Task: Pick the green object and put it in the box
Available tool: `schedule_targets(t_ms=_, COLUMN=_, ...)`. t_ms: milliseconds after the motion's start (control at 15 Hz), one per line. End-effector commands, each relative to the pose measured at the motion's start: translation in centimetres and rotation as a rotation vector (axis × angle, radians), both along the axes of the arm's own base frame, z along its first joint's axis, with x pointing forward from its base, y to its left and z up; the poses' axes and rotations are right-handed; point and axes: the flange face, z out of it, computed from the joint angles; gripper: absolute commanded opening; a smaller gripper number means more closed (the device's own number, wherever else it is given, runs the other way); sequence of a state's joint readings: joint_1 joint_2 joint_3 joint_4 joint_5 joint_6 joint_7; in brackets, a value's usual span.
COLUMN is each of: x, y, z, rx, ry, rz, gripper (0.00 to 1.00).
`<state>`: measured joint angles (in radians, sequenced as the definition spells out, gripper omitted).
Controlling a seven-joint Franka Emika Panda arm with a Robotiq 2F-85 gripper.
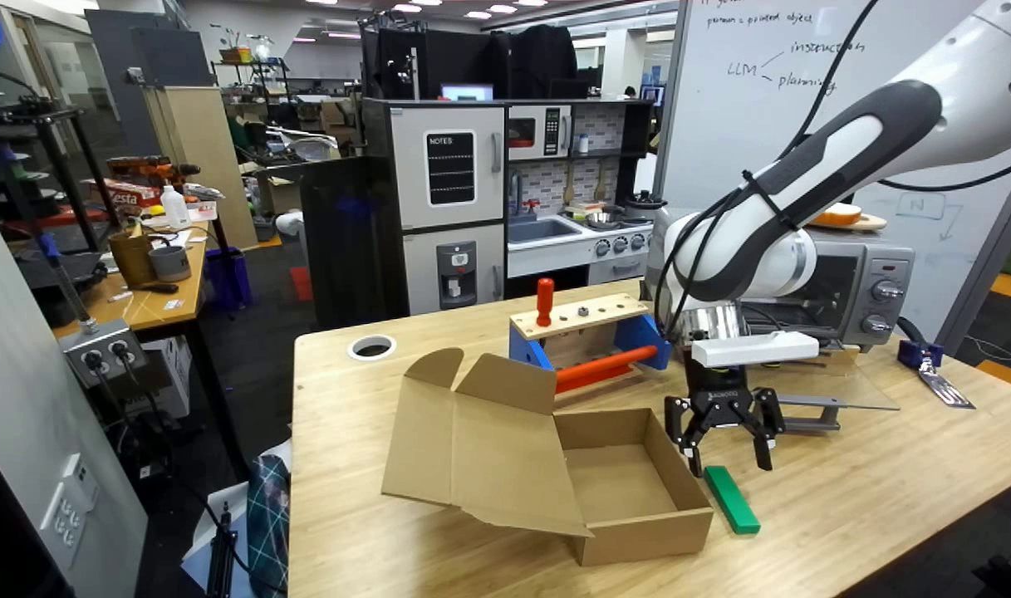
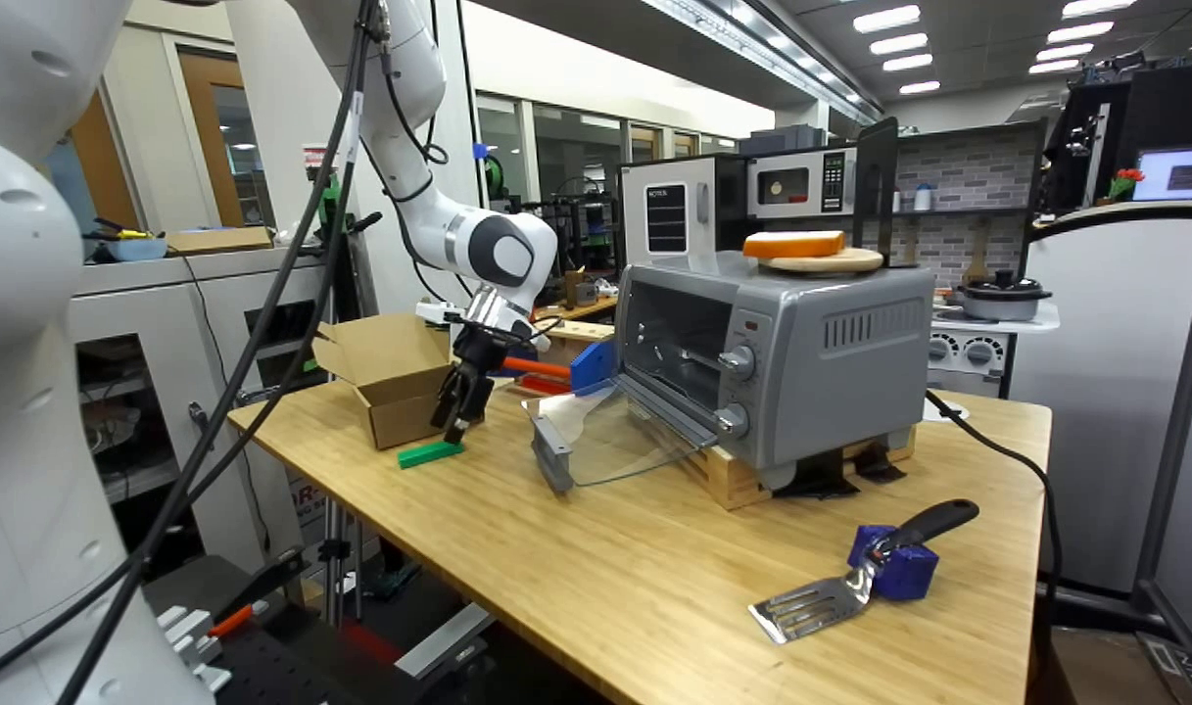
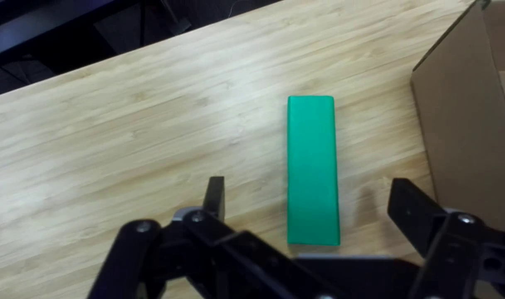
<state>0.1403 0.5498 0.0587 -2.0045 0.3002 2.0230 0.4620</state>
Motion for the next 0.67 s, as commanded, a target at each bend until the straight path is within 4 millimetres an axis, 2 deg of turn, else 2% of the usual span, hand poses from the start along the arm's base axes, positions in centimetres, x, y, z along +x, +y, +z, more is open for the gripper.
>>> schedule_targets(t_ms=0, x=0.4, y=0.5, z=-0.9, rx=0.034, ry=0.012, rz=-0.005, gripper=1.00)
schedule_targets(t_ms=333, x=1.3, y=0.4, z=-1.6, rx=0.028, ry=0.014, rz=-0.007, gripper=1.00)
schedule_targets(t_ms=600, x=1.6, y=-0.5, z=-2.4, rx=0.021, ry=0.021, rz=-0.019, gripper=1.00)
